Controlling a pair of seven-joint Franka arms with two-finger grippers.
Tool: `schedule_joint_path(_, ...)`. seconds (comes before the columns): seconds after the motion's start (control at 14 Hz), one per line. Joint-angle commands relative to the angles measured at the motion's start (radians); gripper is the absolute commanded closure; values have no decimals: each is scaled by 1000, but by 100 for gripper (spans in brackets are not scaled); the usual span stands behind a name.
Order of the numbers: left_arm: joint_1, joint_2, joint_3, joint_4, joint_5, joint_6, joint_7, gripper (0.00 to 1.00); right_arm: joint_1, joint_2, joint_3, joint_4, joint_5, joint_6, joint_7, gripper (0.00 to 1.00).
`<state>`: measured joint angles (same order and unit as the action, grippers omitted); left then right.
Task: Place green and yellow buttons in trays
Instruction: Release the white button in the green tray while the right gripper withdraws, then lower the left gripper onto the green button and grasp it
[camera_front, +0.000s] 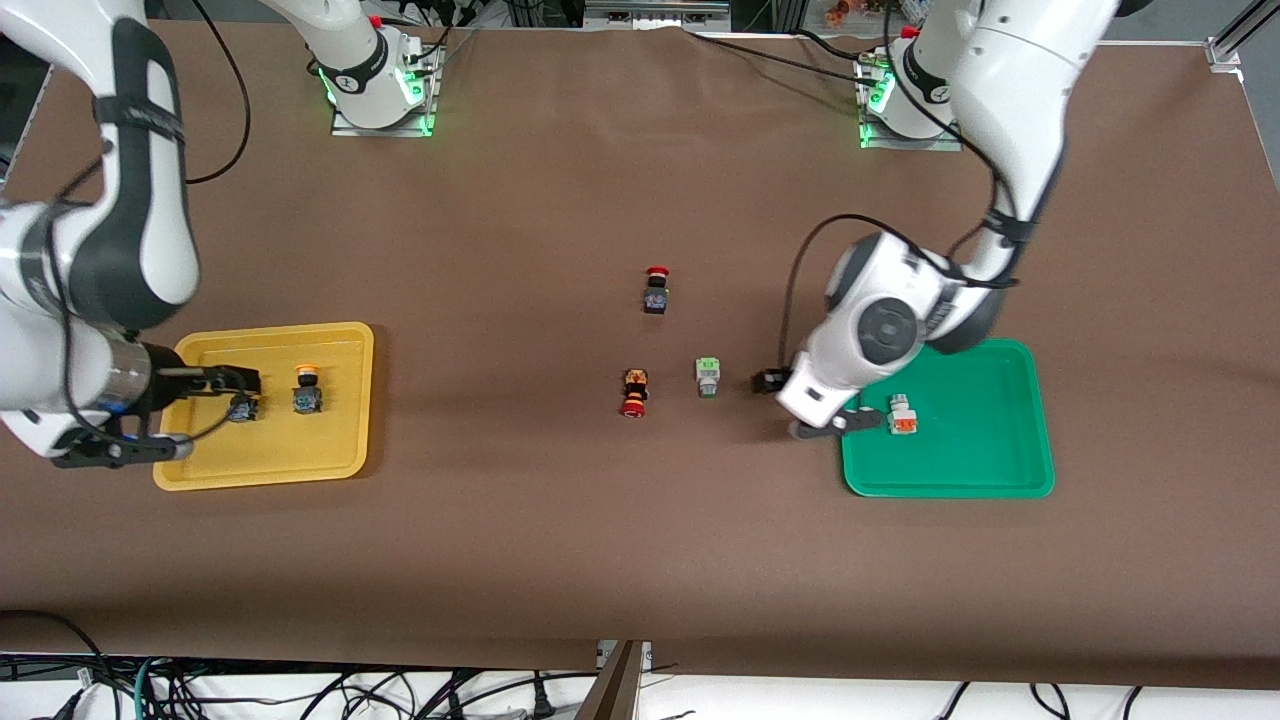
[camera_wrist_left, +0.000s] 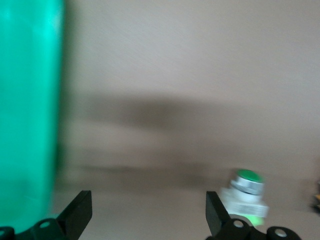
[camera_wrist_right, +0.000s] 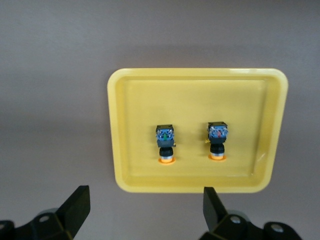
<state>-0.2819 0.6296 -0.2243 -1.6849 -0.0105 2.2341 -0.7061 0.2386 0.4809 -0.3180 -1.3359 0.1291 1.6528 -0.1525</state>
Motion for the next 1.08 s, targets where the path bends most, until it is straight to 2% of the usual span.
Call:
schedule_joint_path(0.0, -106, 68, 17, 92, -23, 1, -185, 0, -12, -148, 28, -41, -23, -71, 14, 0)
schedule_joint_path(0.07, -146, 87, 20, 112, -22, 2, -203, 0, -30, -204, 49, -78, -26, -82, 14, 0)
schedule_joint_path(0.22, -166, 116, 25, 114, -20, 7, -204, 0, -109, -367, 150, -211, -29, -81, 11, 0)
schedule_joint_path(0.36, -168, 128, 25, 99, -16, 77, -204, 0, -139, -451, 206, -279, -113, -84, 4, 0)
schedule_joint_path(0.43, -168, 137, 26, 100, -16, 82, -204, 0, -143, -470, 223, -284, -149, -85, 4, 0)
schedule_joint_path(0.57, -169, 150, 28, 102, 12, 88, -197, 0, -156, -504, 227, -284, -152, -85, 7, 0)
schedule_joint_path(0.72, -166, 151, 28, 100, 67, 88, -196, 0, -154, -505, 253, -275, -169, -117, 10, 0)
schedule_joint_path(0.79, -168, 153, 28, 100, 69, 88, -197, 0, -154, -504, 257, -269, -205, -122, 4, 0)
schedule_joint_path(1.0, -172, 169, 28, 102, 72, 88, -191, 0, -145, -469, 263, -227, -223, -154, -1, 0)
